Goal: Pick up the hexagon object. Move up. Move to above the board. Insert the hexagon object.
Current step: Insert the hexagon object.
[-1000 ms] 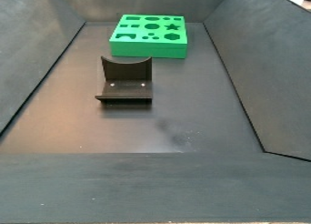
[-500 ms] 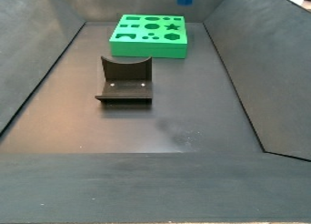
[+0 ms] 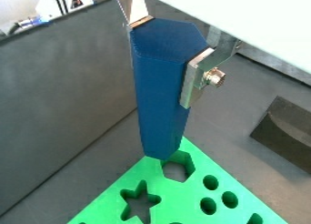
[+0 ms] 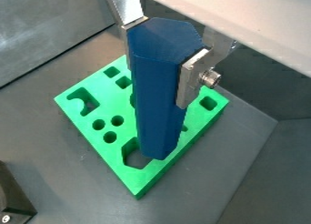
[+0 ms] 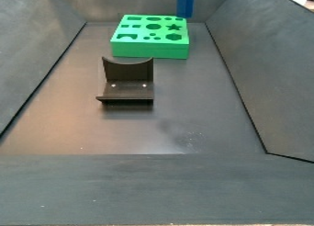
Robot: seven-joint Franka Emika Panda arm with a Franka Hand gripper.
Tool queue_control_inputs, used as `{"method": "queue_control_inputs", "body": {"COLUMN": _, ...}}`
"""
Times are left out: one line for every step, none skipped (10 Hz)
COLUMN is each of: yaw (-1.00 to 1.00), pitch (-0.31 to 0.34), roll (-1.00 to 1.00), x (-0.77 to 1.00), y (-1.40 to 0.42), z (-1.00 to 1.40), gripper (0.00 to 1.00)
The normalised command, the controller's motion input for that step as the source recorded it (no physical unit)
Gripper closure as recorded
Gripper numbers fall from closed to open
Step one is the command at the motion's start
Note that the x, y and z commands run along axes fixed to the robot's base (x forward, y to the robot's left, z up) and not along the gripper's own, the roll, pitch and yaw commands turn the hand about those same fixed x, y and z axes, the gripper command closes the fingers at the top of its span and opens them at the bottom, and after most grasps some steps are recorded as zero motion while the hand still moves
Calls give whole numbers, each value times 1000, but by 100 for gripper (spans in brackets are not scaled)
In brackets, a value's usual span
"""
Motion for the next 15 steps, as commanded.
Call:
{"method": "queue_control_inputs", "body": {"yaw": 0, "pitch": -106, "roll": 23, "x": 63, "y": 123, "z": -343, "gripper": 100}}
{"method": "queue_control_inputs", "body": {"yaw": 0, "pitch": -101, "roll": 11, "x": 74, "y": 129, "z": -334, "gripper": 100}}
{"method": "queue_control_inputs", "body": {"yaw": 0, "pitch": -93, "roll": 6, "x": 117, "y": 123, "z": -320, "gripper": 100}}
{"method": "queue_control_inputs", "body": {"yaw": 0, "pitch": -89, "roll": 0, "x": 140, "y": 120, "z": -317, "gripper": 100}}
{"method": "queue_control_inputs", "body": {"yaw": 0, "pitch": -90, "roll": 1, "x": 186, "y": 89, "z": -334, "gripper": 100}}
{"method": "queue_control_inputs", "body": {"yaw": 0, "pitch": -84, "roll": 13, "x": 249, "y": 29, "z": -326, "gripper": 100}}
{"method": "queue_control_inputs", "body": {"yaw": 0, "pitch": -74, "roll": 14, "x": 291, "y": 0, "z": -331, "gripper": 100}}
{"method": "queue_control_inputs", "body": {"yaw": 0, "pitch": -67, "roll": 13, "x": 277, "y": 14, "z": -323, "gripper": 100}}
{"method": "queue_control_inputs", "body": {"yaw": 0, "pitch": -47, "roll": 26, "x": 220, "y": 63, "z": -323, "gripper": 100}}
{"method": "queue_control_inputs", "body": {"yaw": 0, "pitch": -4, "roll": 51, "x": 49, "y": 169, "z": -337, "gripper": 100}}
{"method": "queue_control_inputs", "body": {"yaw": 83, "pitch": 0, "roll": 77, "x": -211, "y": 240, "z": -411, "gripper": 100}}
{"method": "queue_control_inputs", "body": {"yaw": 114, "pitch": 36, "roll": 53, "x": -243, "y": 237, "z": -377, "gripper": 100}}
{"method": "queue_control_inputs", "body": {"yaw": 89, "pitch": 47, "roll": 47, "x": -340, "y": 237, "z": -451, "gripper": 100}}
{"method": "queue_control_inputs", "body": {"yaw": 103, "pitch": 9, "roll": 51, "x": -269, "y": 171, "z": -434, "gripper": 100}}
{"method": "queue_control_inputs", "body": {"yaw": 69, "pitch": -17, "roll": 76, "x": -103, "y": 0, "z": -563, "gripper": 100}}
